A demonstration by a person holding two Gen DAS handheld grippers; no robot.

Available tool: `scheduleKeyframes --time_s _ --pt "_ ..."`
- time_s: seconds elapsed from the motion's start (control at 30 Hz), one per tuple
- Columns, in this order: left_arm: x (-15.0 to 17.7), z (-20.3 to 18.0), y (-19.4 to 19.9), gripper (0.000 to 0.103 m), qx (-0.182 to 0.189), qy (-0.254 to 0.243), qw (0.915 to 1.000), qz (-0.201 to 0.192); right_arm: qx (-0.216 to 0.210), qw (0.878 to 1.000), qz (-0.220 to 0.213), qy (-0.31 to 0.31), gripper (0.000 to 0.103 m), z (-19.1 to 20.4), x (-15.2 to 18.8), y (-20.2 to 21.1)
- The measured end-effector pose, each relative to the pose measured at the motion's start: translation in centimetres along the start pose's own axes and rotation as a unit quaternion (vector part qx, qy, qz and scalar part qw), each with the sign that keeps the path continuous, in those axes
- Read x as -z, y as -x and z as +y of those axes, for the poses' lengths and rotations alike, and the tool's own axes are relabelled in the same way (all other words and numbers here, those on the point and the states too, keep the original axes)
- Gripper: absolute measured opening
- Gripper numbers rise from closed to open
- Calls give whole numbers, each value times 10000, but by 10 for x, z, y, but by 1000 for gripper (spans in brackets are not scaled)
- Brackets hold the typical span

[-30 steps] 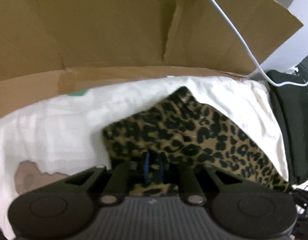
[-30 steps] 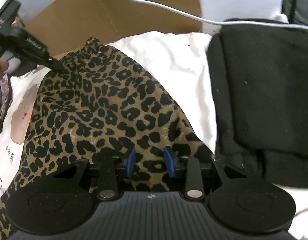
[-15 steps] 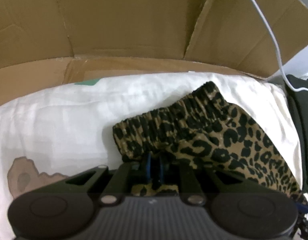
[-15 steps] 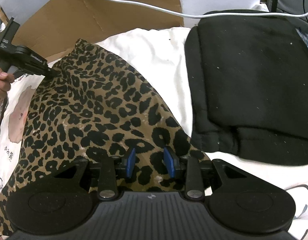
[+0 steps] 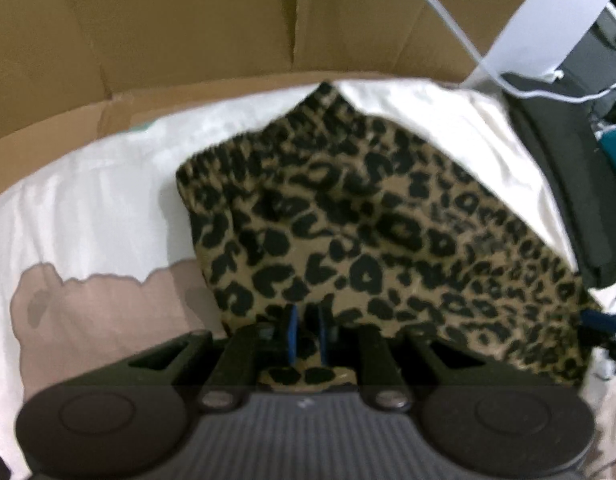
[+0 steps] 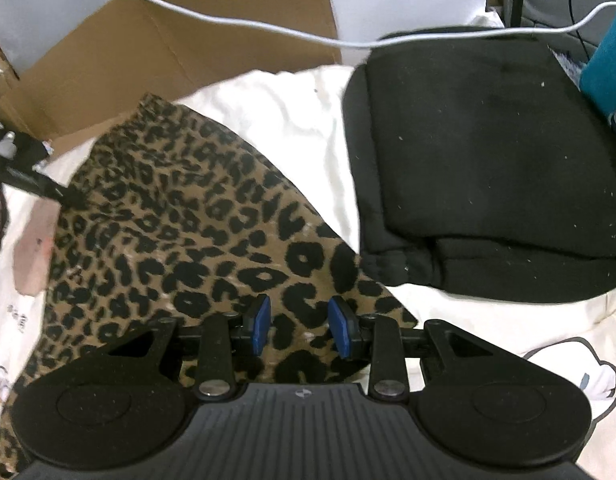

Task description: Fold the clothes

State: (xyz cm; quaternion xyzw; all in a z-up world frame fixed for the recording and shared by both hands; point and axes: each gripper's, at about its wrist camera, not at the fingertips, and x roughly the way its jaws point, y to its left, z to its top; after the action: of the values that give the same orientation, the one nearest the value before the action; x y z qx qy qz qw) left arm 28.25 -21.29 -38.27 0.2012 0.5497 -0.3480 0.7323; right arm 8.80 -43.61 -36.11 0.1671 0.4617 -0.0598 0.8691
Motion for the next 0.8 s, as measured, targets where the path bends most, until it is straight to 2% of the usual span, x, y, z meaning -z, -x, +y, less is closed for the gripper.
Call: scheduleKeyframes --time_s 0.07,0.17,0.23,0.57,0.8 --pt "4 3 -5 11 -47 131 9998 -167 -93 9999 -79 -15 39 3 1 4" --pt "15 14 -14 12 217 660 9971 -300 -256 9996 -95 79 39 11 5 6" --pt "20 16 -15 12 256 787 9960 -331 -264 9996 -3 134 39 16 8 4" --pt "42 -25 -11 12 259 250 9988 -331 -557 9974 54 460 40 53 18 2" --pt "58 -52 -10 13 230 -209 9990 -309 -784 9934 266 789 40 85 29 -9"
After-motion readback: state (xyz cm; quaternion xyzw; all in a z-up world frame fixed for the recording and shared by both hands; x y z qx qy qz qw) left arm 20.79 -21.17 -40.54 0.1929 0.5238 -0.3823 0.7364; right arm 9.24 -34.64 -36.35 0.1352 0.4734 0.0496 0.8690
